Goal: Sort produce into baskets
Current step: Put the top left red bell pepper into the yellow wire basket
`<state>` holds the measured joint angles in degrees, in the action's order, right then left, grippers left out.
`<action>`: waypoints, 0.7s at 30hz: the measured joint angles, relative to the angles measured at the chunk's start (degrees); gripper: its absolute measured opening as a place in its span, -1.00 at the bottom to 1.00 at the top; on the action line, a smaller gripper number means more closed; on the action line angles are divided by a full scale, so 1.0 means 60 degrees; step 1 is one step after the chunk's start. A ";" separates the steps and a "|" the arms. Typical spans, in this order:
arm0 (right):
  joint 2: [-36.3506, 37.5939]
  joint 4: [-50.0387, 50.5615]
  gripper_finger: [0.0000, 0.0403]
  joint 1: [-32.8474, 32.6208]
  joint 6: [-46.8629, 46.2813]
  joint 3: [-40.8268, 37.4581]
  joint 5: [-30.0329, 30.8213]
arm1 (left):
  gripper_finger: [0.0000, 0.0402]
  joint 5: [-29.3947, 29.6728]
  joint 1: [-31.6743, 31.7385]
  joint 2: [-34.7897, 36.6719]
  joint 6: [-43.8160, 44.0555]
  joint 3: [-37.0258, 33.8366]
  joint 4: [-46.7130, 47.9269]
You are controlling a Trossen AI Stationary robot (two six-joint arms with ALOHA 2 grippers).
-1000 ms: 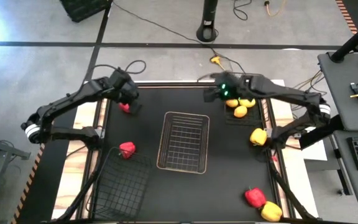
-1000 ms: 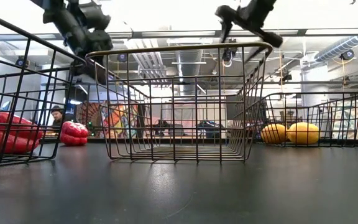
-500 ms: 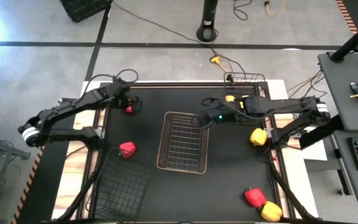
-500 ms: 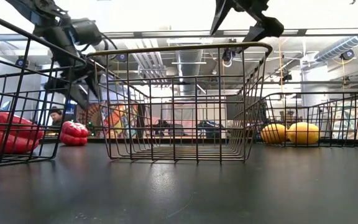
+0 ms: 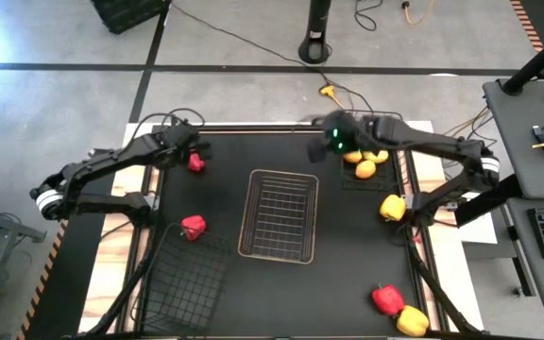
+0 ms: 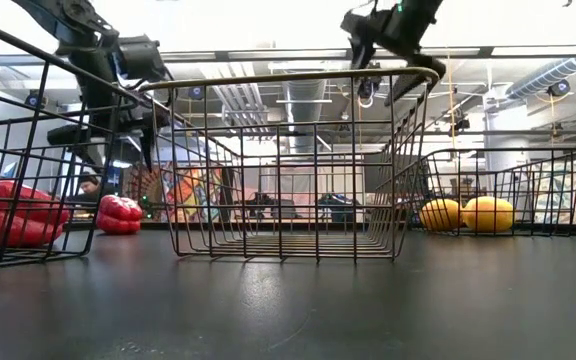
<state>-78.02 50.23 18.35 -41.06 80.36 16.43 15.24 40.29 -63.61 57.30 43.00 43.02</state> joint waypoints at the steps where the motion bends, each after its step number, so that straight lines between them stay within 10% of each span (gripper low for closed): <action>1: 0.0000 -0.0029 0.91 0.0401 0.0400 0.0000 -0.0185 | 0.74 0.0270 -0.0002 0.0000 0.0267 -0.0037 -0.0042; 21: -0.0423 -0.2995 0.91 0.4839 0.5784 -0.0004 -0.2497 | 0.74 0.2003 -0.0154 -0.2689 0.5814 0.0337 -0.0698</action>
<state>-80.56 32.26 47.38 -6.35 80.34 1.45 27.26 39.36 -79.75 92.18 45.02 38.83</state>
